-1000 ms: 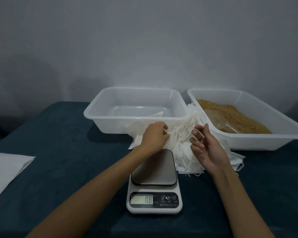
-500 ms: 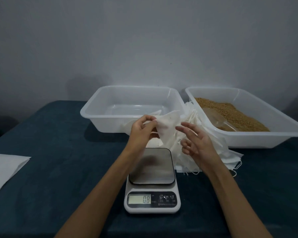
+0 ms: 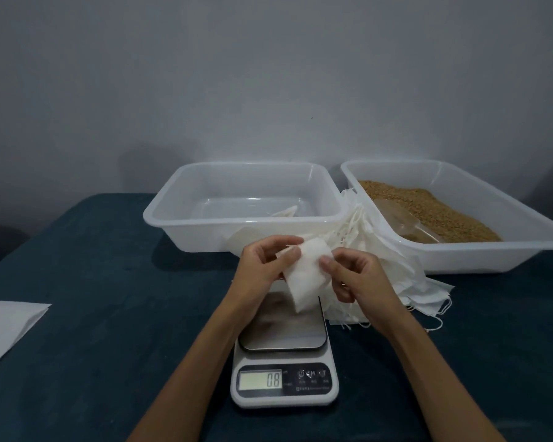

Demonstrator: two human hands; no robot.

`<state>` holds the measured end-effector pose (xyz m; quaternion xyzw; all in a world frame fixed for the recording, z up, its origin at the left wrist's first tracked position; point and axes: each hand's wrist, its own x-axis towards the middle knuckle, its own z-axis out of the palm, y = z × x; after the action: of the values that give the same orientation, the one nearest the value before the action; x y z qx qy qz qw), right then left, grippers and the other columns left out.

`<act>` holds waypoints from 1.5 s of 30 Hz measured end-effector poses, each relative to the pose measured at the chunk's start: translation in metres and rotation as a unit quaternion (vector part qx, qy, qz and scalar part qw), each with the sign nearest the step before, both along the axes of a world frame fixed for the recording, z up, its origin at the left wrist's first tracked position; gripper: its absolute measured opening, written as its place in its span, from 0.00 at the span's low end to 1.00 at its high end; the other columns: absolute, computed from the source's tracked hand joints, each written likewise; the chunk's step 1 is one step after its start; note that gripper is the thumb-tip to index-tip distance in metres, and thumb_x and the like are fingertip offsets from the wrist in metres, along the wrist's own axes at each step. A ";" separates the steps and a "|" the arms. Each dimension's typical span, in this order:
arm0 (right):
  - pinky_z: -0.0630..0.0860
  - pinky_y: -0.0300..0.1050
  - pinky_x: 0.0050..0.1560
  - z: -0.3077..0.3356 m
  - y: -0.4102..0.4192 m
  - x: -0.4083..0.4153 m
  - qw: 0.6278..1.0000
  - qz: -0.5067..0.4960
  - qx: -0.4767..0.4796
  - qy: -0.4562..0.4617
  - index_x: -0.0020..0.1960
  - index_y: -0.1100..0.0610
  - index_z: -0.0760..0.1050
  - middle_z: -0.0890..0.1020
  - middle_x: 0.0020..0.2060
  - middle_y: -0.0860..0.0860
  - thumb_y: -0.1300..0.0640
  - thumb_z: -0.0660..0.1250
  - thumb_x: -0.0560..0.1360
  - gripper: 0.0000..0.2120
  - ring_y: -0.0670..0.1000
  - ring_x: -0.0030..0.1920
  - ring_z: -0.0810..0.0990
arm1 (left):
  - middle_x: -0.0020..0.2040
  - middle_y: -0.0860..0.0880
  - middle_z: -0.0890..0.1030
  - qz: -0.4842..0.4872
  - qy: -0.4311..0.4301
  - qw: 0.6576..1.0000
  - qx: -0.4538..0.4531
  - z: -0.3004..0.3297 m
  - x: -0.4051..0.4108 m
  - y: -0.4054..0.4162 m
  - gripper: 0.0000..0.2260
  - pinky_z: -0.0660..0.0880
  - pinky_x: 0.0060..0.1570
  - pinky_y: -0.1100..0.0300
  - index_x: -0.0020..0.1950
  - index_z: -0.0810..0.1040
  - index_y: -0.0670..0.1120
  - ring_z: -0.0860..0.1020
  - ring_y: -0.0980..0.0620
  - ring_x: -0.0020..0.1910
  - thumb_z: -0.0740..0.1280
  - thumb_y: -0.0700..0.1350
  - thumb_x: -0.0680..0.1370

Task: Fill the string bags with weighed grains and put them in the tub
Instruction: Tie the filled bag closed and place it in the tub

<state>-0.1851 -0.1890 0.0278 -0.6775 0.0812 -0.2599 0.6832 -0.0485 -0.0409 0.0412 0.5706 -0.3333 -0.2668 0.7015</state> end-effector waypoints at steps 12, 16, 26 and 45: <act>0.65 0.37 0.25 0.000 -0.003 0.000 0.993 -0.114 -0.001 -0.017 0.50 0.56 0.83 0.79 0.33 0.50 0.58 0.71 0.78 0.03 0.47 0.26 0.66 | 0.47 0.46 0.87 -0.021 -0.053 0.998 0.001 -0.005 0.005 -0.001 0.06 0.79 0.41 0.63 0.55 0.86 0.40 0.81 0.52 0.42 0.72 0.36 0.80; 0.71 0.37 0.32 0.000 0.000 0.002 0.958 -0.261 -0.113 -0.045 0.47 0.51 0.79 0.83 0.42 0.47 0.54 0.73 0.78 0.03 0.44 0.34 0.76 | 0.42 0.47 0.85 0.006 -0.040 0.999 -0.008 -0.005 0.008 -0.001 0.07 0.77 0.41 0.63 0.54 0.87 0.43 0.76 0.54 0.36 0.74 0.36 0.78; 0.77 0.43 0.30 0.004 0.023 0.009 0.989 -0.084 -0.119 -0.037 0.50 0.52 0.81 0.84 0.43 0.52 0.45 0.76 0.74 0.12 0.53 0.35 0.83 | 0.40 0.44 0.83 -0.042 -0.069 0.996 -0.027 -0.002 -0.004 0.000 0.07 0.79 0.42 0.60 0.47 0.84 0.39 0.80 0.51 0.38 0.75 0.44 0.77; 0.83 0.48 0.37 0.001 0.022 0.011 0.984 -0.141 -0.093 -0.060 0.50 0.54 0.83 0.85 0.41 0.52 0.63 0.67 0.81 0.07 0.54 0.41 0.85 | 0.39 0.46 0.85 0.028 -0.085 0.995 -0.036 -0.003 -0.005 -0.004 0.05 0.79 0.40 0.60 0.48 0.86 0.37 0.79 0.52 0.37 0.71 0.36 0.80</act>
<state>-0.1739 -0.1666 0.0286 -0.7031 0.1103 -0.4005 0.5772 -0.0537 -0.0447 0.0387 0.5744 -0.3850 -0.1857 0.6981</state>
